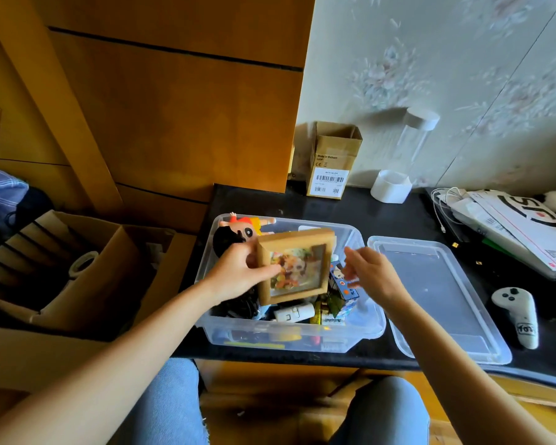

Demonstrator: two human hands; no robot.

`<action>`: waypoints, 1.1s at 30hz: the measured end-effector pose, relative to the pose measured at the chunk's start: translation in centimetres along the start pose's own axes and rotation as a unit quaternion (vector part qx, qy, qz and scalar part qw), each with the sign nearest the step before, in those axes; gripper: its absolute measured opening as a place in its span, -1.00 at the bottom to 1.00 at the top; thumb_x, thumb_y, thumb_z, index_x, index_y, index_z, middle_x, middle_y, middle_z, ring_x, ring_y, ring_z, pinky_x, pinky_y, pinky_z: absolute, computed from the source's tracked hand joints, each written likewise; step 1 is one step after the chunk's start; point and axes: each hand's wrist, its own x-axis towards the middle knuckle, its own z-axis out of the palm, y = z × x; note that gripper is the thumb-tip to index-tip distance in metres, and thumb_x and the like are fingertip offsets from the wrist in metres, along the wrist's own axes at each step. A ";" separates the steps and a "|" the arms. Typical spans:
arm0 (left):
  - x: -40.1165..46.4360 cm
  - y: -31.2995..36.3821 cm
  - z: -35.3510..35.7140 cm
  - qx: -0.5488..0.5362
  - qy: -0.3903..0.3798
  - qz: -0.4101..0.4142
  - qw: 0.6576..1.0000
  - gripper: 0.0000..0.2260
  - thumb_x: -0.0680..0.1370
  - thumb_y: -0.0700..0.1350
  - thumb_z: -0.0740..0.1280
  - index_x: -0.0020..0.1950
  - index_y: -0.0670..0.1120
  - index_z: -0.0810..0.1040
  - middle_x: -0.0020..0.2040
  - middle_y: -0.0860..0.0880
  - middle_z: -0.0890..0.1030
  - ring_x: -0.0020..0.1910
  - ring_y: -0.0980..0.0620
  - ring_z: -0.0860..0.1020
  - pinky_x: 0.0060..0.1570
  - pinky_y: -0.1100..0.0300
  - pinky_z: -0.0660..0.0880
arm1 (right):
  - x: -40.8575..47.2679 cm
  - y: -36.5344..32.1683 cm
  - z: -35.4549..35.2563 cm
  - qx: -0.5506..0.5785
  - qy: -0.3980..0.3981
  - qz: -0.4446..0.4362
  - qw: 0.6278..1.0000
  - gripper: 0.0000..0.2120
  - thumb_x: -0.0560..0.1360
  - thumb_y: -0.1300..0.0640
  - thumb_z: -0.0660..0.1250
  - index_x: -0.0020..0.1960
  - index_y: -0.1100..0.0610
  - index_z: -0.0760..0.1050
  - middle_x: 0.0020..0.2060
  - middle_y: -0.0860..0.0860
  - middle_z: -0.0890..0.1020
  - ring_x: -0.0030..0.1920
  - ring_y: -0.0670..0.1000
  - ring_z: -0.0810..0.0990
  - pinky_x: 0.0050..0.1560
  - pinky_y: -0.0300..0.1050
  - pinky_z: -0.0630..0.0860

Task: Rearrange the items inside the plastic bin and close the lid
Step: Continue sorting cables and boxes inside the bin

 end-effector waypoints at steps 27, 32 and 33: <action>-0.9 -1.6 0.3 -0.067 0.013 0.007 0.998 -0.74 0.48 -0.20 0.42 0.11 0.07 0.53 0.10 0.03 0.63 0.10 0.11 0.59 0.09 0.09 0.56 | 1.2 1.4 7.5 -0.260 -0.562 0.198 0.760 -0.52 0.63 -0.07 0.02 0.44 0.17 0.28 0.43 0.12 0.32 0.43 0.09 0.30 0.42 -0.04 0.24; -0.9 -1.6 0.2 -0.077 0.013 0.012 0.997 -0.73 0.48 -0.20 0.41 0.11 0.07 0.54 0.11 0.01 0.64 0.11 0.08 0.59 0.06 0.12 0.57 | 1.2 2.4 7.3 -0.189 -0.527 0.220 0.799 -0.58 0.61 -0.05 0.07 0.41 0.08 0.34 0.40 -0.05 0.37 0.36 -0.05 0.34 0.34 -0.18 0.27; -0.9 -1.6 0.2 -0.077 0.014 0.012 0.997 -0.73 0.48 -0.20 0.41 0.12 0.06 0.53 0.10 0.01 0.64 0.11 0.09 0.60 0.05 0.14 0.57 | 1.2 2.4 7.3 -0.203 -0.505 0.206 0.813 -0.60 0.60 -0.04 0.10 0.38 0.07 0.38 0.38 -0.05 0.39 0.33 -0.04 0.37 0.31 -0.18 0.29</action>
